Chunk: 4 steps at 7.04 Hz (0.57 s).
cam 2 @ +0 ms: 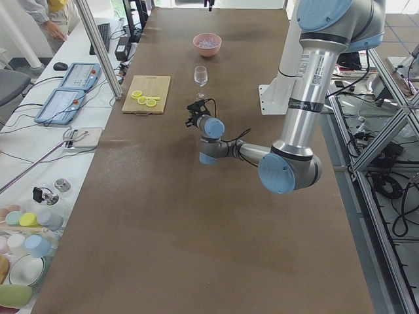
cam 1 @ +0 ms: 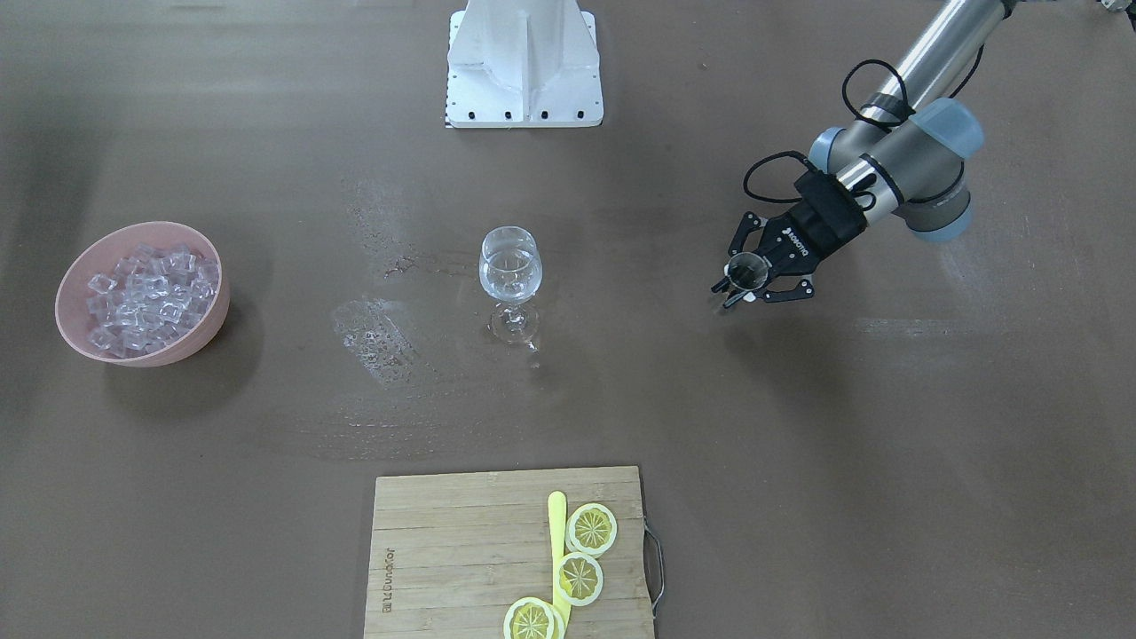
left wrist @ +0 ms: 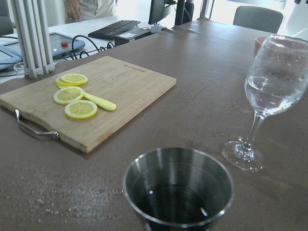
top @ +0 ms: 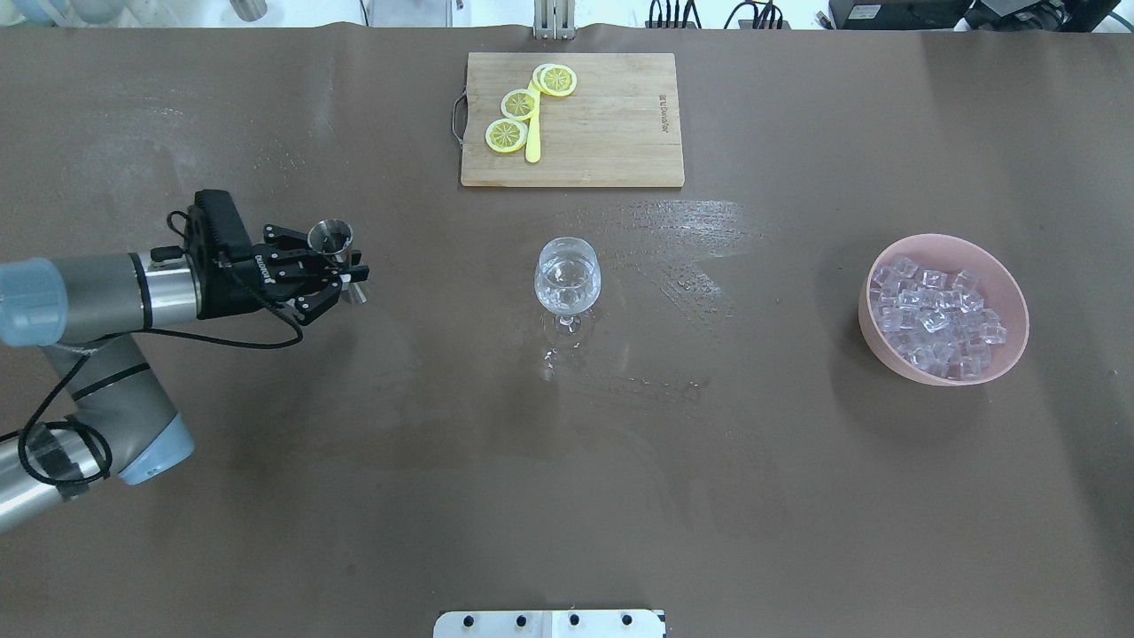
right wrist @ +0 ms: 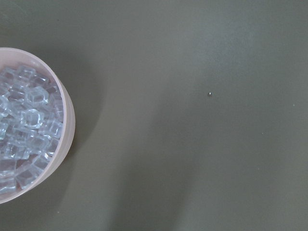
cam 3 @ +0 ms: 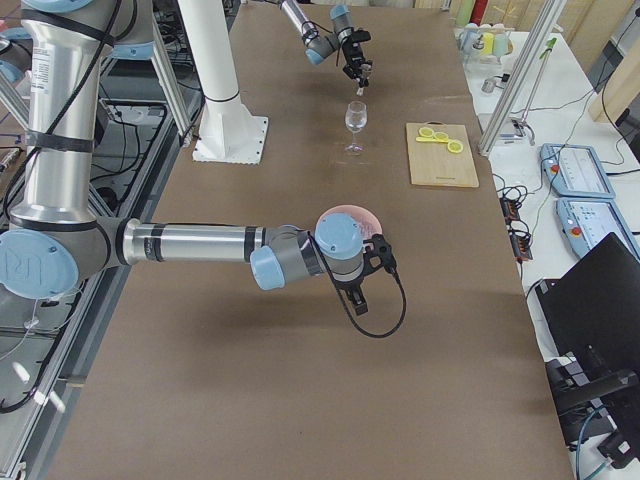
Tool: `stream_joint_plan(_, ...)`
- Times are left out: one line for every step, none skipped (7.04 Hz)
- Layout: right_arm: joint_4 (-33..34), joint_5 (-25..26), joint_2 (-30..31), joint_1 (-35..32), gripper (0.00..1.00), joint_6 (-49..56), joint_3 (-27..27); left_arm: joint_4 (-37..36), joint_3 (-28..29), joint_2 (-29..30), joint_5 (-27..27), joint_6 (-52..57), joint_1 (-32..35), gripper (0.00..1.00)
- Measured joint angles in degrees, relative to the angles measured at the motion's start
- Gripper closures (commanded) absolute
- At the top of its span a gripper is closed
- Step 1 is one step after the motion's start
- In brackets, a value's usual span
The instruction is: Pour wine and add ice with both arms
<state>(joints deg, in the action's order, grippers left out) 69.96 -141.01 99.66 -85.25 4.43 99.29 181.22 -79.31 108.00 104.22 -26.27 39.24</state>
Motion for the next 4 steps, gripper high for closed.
stream_joint_plan(0.0, 0.1, 0.8, -0.6, 0.00, -2.1, 0.3, -3.9, -0.5, 2.1, -2.1, 1.4, -0.1, 1.00)
stream_joint_plan(-0.1, 0.3, 1.5, -1.1, 0.00, -4.4, 1.0, -6.3, -0.8, 4.2, -3.5, 3.8, -0.1, 1.00)
stream_joint_plan(-0.1, 0.4, 2.4, -1.4, 0.00, -5.6, 1.7, -7.7, -1.1, 5.9, -3.9, 5.8, -0.2, 1.00)
stream_joint_plan(-0.1, 0.5, 3.1, -1.5, 0.00, -6.0, 2.4, -9.3, -2.2, 7.1, -3.9, 6.6, -0.3, 1.00)
